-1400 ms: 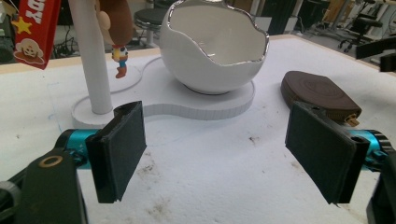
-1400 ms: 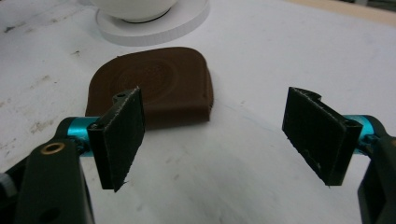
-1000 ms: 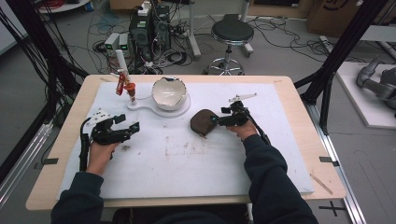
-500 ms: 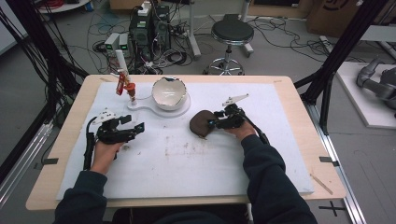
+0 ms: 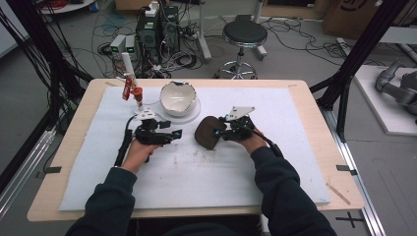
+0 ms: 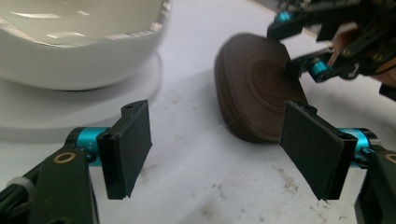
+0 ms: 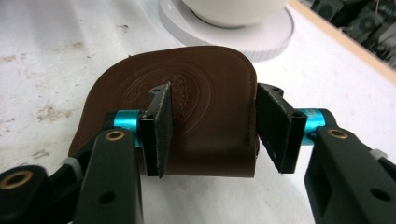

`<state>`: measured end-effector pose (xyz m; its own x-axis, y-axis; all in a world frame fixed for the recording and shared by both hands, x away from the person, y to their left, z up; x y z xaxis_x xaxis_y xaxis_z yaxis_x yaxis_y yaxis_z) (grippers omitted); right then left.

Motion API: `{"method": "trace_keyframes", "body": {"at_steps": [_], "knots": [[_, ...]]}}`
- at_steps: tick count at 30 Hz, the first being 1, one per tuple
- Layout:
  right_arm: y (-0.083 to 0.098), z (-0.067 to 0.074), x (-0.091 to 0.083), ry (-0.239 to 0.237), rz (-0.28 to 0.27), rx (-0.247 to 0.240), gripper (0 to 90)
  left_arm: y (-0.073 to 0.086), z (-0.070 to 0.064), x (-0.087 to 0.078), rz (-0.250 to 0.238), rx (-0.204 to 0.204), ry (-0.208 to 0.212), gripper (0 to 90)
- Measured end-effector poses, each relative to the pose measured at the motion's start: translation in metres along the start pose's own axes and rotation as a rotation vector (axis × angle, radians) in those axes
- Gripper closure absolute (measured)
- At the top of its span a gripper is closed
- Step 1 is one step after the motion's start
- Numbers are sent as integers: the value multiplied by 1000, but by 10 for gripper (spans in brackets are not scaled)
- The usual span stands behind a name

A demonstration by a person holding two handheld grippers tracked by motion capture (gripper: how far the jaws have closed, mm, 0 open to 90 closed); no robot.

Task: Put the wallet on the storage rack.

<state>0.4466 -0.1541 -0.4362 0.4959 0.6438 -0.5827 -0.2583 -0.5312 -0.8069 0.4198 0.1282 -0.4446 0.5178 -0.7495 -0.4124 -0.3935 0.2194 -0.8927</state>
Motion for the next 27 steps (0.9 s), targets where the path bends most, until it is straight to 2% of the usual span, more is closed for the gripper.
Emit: {"method": "trace_keyframes", "body": {"at_steps": [1, 3, 7, 10, 11, 12, 13, 14, 15, 20, 22, 23, 24, 25, 26, 27], "knots": [[-1, 2, 0, 2, -12, -16, 516, 0, -2, 7, 12, 5, 13, 269], [-1, 2, 0, 1, -13, -18, 518, -1, -4, 19, 30, 3, 36, 284], [-1, 2, 0, -21, -21, -5, 531, -4, -7, 40, 72, -2, 87, 302], [-1, 4, 1, -35, -19, -11, 532, -7, -8, 53, 83, -24, 136, 302], [-2, 5, 1, -34, -21, -16, 533, -7, -7, 56, 99, -29, 141, 331], [-2, 5, 1, -34, -23, -17, 533, -7, -8, 58, 112, -33, 152, 418], [-2, 5, 1, -34, -23, -17, 533, -6, -8, 59, 114, -30, 174, 418], [-2, 5, 1, -36, -21, -12, 534, -5, -9, 59, 113, -26, 184, 492], [-2, 4, 2, -34, -21, -9, 534, -6, -10, 59, 112, -30, 192, 521], [0, 3, 3, -51, -15, 15, 530, -8, -10, 55, 116, -31, 195, 670], [0, 2, 3, -56, -15, 27, 527, -11, -11, 51, 97, -12, 204, 688], [2, -1, 3, -76, -15, 62, 521, -12, -13, 51, 88, -2, 208, 702], [2, -1, 3, -76, -15, 62, 521, -13, -14, 50, 80, 8, 211, 702], [5, -5, 4, -99, -10, 113, 514, -15, -16, 49, 67, 14, 217, 711], [5, -5, 4, -99, -10, 113, 514, -16, -17, 49, 54, 19, 223, 711], [7, -7, 4, -110, -6, 139, 511, -18, -19, 48, 39, 25, 230, 711]]}}
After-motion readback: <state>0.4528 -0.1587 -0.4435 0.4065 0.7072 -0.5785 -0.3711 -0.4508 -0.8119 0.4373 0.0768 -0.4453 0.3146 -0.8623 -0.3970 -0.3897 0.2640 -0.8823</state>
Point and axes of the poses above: each handheld gripper's, and its own axes: x roughly forward along the jaws, y roughly out of its underside, z roughly to its left, the point moved 3 cm from there along x, roughly forward along the jaws, and after that the axes turned 6 degrees about x, right-handed, at the moved point
